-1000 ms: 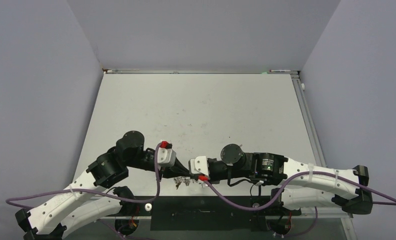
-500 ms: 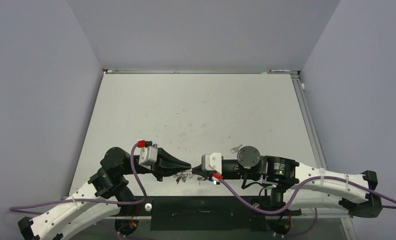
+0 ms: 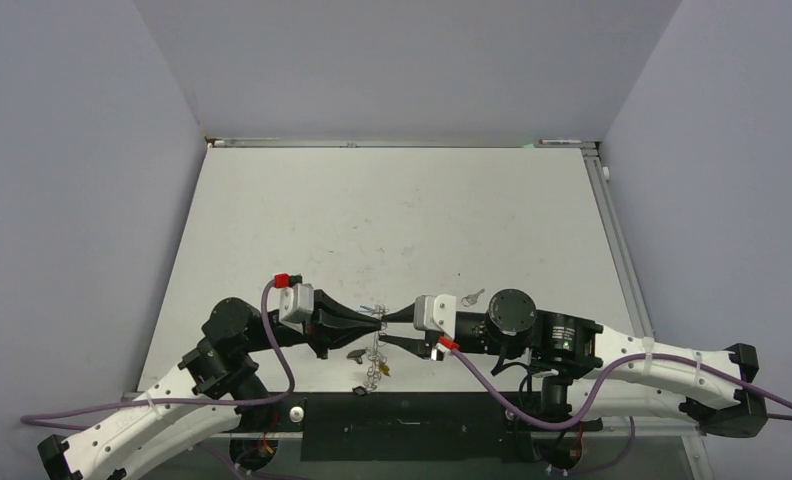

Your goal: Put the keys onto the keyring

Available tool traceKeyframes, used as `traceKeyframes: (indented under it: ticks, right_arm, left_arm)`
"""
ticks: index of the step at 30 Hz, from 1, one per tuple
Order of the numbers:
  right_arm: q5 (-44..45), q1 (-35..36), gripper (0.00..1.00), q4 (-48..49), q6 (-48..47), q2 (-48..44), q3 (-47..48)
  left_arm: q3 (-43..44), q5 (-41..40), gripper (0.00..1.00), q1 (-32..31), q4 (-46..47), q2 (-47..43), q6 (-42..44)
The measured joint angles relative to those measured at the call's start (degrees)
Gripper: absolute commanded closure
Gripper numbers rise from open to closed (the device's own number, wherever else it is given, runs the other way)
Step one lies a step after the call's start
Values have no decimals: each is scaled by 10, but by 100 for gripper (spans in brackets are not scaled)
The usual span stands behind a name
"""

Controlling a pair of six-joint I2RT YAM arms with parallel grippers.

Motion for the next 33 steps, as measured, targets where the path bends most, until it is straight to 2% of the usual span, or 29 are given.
traceKeyframes:
  ticks: [6, 9, 22, 33]
  right_arm:
    - [12, 0, 62, 2, 0, 2, 0]
    - [24, 0, 62, 2, 0, 2, -1]
    - [31, -19, 73, -3, 0, 1, -3]
    - [-10, -32, 74, -8, 1, 15, -3]
  left_arm:
    - [-1, -4, 100, 0, 0, -3, 0]
    - [-1, -4, 100, 0, 0, -7, 0]
    - [-1, 1, 100, 0, 1, -11, 0]
    - [-4, 4, 100, 0, 7, -13, 0]
